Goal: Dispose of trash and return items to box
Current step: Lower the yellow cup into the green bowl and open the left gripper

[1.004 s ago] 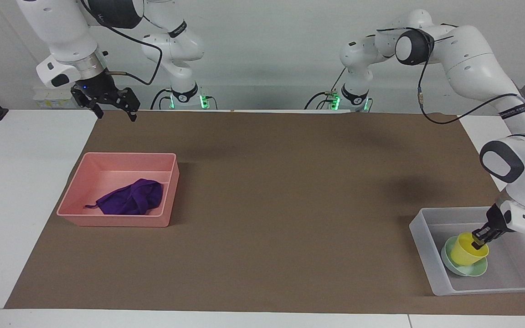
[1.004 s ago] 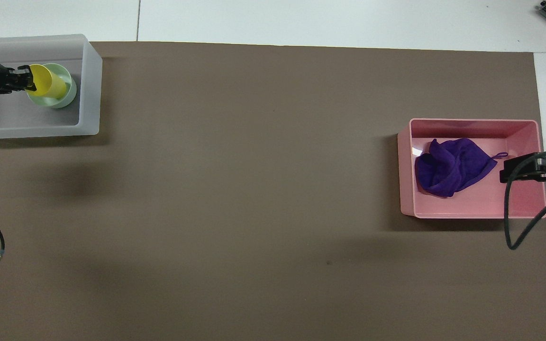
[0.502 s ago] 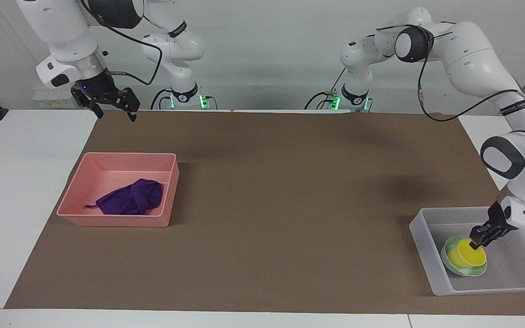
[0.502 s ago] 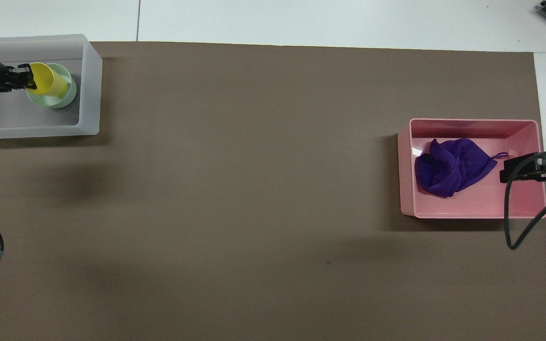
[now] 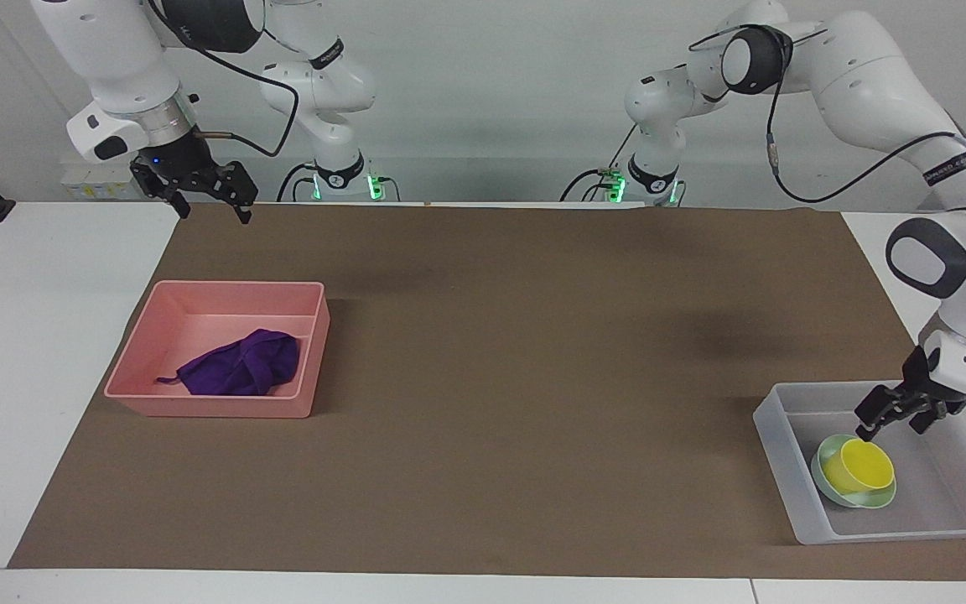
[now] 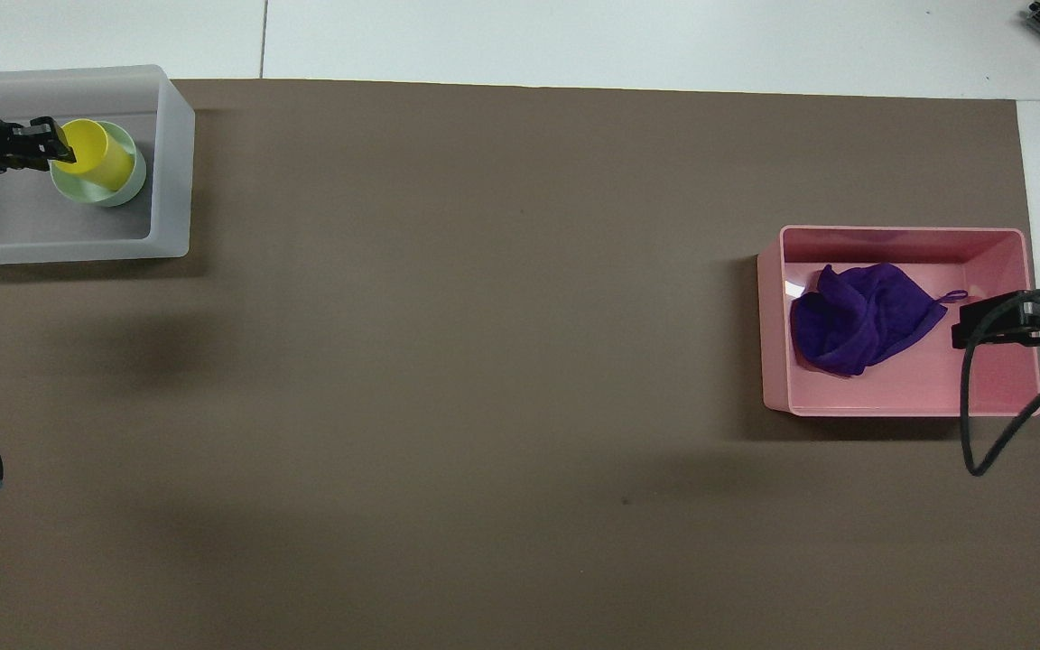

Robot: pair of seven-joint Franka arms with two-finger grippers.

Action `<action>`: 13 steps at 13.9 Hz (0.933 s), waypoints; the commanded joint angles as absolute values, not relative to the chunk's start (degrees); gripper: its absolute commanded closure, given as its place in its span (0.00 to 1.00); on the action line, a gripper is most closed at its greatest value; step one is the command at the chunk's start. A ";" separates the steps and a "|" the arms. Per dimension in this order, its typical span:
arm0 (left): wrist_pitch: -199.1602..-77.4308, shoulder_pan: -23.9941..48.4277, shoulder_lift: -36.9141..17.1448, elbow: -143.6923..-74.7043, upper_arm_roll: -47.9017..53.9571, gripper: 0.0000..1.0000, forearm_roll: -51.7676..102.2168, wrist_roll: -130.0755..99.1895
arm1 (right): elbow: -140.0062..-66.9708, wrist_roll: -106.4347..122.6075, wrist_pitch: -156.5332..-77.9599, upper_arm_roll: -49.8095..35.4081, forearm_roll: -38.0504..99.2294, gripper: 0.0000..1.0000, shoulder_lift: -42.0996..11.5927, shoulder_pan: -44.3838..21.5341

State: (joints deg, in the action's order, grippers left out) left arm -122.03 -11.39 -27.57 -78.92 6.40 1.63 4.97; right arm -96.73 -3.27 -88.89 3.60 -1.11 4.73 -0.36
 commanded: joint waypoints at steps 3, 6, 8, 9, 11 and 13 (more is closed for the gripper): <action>-116.48 -3.71 -12.05 -93.25 5.54 0.00 0.79 5.89 | -97.91 -3.25 -88.51 3.43 -0.09 0.00 5.98 0.18; -108.83 -0.62 -7.05 -93.16 5.63 0.00 0.70 6.15 | -97.82 -3.25 -88.50 3.43 -0.09 0.00 5.98 0.18; -106.45 -0.35 -4.84 -92.47 5.97 0.00 0.70 6.24 | -97.82 -3.25 -88.51 3.43 -0.09 0.00 5.98 0.18; -104.43 -0.35 -4.22 -91.50 6.15 0.00 0.62 6.24 | -97.91 -3.25 -88.51 3.43 -0.09 0.00 5.98 0.18; -100.57 -0.44 -3.87 -88.70 6.24 0.00 0.62 6.33 | -97.82 -3.25 -88.42 3.43 -0.09 0.00 5.98 0.18; -96.87 -0.18 -3.96 -86.32 6.41 0.00 0.62 6.33 | -97.91 -3.25 -88.50 3.43 -0.09 0.00 5.98 0.18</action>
